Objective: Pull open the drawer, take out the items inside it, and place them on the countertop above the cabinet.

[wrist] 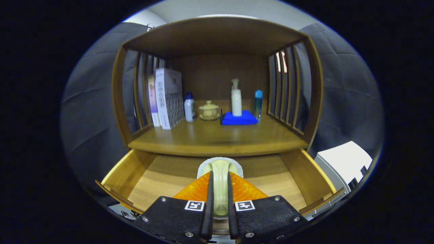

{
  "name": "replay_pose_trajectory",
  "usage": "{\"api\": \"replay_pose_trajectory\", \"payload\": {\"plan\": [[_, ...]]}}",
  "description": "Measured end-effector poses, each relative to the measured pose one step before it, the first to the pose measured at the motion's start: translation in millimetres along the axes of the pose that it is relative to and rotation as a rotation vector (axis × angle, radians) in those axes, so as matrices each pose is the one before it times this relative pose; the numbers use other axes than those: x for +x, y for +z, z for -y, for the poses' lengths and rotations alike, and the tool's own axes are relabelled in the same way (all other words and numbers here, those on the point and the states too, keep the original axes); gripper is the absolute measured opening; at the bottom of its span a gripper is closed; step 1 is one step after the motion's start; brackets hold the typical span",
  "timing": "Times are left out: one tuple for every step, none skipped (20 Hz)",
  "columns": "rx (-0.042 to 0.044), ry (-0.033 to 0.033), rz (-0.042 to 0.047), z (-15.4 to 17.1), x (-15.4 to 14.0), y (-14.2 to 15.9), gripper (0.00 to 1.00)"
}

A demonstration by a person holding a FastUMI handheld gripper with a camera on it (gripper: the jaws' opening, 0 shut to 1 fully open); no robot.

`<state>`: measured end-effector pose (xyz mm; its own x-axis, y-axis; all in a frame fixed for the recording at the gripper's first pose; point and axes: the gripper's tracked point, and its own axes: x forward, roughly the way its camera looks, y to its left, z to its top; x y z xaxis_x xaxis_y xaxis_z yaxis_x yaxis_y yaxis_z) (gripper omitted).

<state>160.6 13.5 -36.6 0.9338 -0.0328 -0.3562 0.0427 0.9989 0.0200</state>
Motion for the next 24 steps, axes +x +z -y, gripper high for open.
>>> {"api": "replay_pose_trajectory", "payload": {"plan": [[0.00207,0.01055,0.05238,-2.34,-3.98,14.39,0.19],[-0.00272,0.00916,0.04515,-2.03,-4.00,13.46,0.19],[-0.00367,0.00038,0.03414,0.74,-3.20,10.88,0.19],[-0.00209,-0.00723,0.02012,1.23,-1.18,10.07,0.19],[0.00711,-0.00528,0.00880,0.89,0.25,6.78,0.19],[0.00970,-0.00347,0.00393,-0.81,1.61,7.88,0.19],[0.00548,0.00043,0.01043,-0.93,5.69,8.81,0.19],[-0.00019,-0.00072,0.01056,0.74,3.84,8.58,0.19],[-0.00571,-0.00250,0.00706,0.84,6.26,6.14,0.19],[-0.00562,0.00302,0.00649,0.43,4.89,6.42,0.19],[0.00404,0.00532,-0.00450,-1.13,6.64,3.26,0.19],[0.00439,0.00971,-0.00051,-2.29,6.15,5.13,0.19],[-0.00171,0.00707,0.00062,-0.69,6.99,4.61,0.19],[-0.00618,0.00178,0.00436,0.31,6.79,5.33,0.19],[-0.00368,0.00303,0.00124,-0.63,8.26,2.88,0.19],[-0.00221,0.00256,0.00007,-0.46,7.68,1.82,0.19],[-0.00153,0.00208,-0.00581,0.46,8.71,0.44,0.19],[-0.00257,0.00753,-0.01148,-0.32,7.13,-0.59,0.19],[-0.00419,-0.00225,-0.01012,1.74,9.83,-1.51,0.19],[-0.00665,-0.00241,-0.01032,2.92,8.66,-0.55,0.19],[-0.00045,0.00310,-0.00663,-0.07,9.10,-1.79,0.19],[0.00142,-0.00195,-0.01142,1.76,8.97,-1.98,0.19],[0.00243,-0.00361,-0.01046,3.37,8.11,-3.27,0.20],[0.00327,-0.00486,-0.02309,2.87,8.37,-5.25,0.20]]}}
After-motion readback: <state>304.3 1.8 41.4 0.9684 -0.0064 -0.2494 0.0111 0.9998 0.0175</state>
